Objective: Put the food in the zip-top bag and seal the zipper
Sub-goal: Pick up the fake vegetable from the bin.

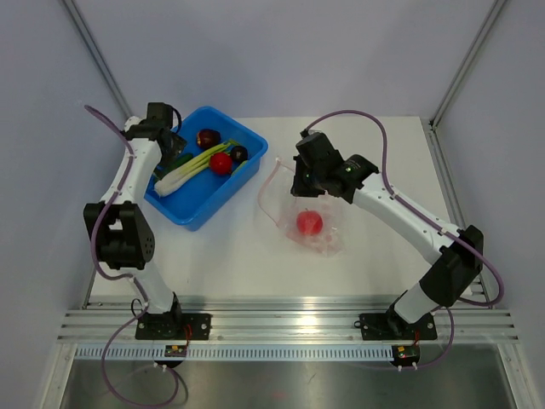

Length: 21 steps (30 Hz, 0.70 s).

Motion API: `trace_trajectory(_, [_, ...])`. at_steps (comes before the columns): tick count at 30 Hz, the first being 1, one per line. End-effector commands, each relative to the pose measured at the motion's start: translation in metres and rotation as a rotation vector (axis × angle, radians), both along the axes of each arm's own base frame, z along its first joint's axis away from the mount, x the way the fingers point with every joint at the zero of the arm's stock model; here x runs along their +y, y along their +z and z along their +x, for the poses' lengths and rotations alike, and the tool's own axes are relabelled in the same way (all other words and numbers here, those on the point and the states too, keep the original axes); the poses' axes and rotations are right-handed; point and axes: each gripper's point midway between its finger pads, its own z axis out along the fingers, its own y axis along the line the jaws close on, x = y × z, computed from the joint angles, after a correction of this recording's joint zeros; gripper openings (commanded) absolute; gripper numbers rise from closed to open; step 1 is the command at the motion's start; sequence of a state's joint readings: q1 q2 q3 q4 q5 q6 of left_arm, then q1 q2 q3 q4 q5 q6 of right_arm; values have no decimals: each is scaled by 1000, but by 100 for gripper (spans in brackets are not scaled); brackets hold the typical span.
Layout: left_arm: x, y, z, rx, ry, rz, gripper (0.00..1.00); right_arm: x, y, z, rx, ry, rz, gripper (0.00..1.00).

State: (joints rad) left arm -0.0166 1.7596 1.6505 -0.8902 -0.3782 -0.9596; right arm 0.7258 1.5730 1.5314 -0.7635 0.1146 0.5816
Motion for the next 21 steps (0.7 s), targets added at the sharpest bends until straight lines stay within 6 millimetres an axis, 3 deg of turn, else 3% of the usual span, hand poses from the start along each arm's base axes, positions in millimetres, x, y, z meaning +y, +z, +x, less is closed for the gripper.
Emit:
trace_trajectory(1, [17, 1, 7, -42, 245, -30, 85, -1, 8, 11, -37, -3, -20, 1])
trace_trajectory(3, [19, -28, 2, 43, 305, -36, 85, 1, 4, 12, -29, 3, -31, 1])
trace_trajectory(10, [15, -77, 2, 117, 504, -118, 80, -1, -6, 17, -17, 18, -56, 1])
trace_trajectory(16, [16, -101, 2, 83, 636, -152, 86, -7, -15, 17, 6, 21, -67, 2])
trace_trajectory(17, [26, -103, 4, 68, 676, -170, 86, -7, -18, 16, 16, 27, -67, 2])
trace_trajectory(21, [29, -111, 9, 45, 721, -184, 86, -11, -27, 18, 39, 27, -81, 2])
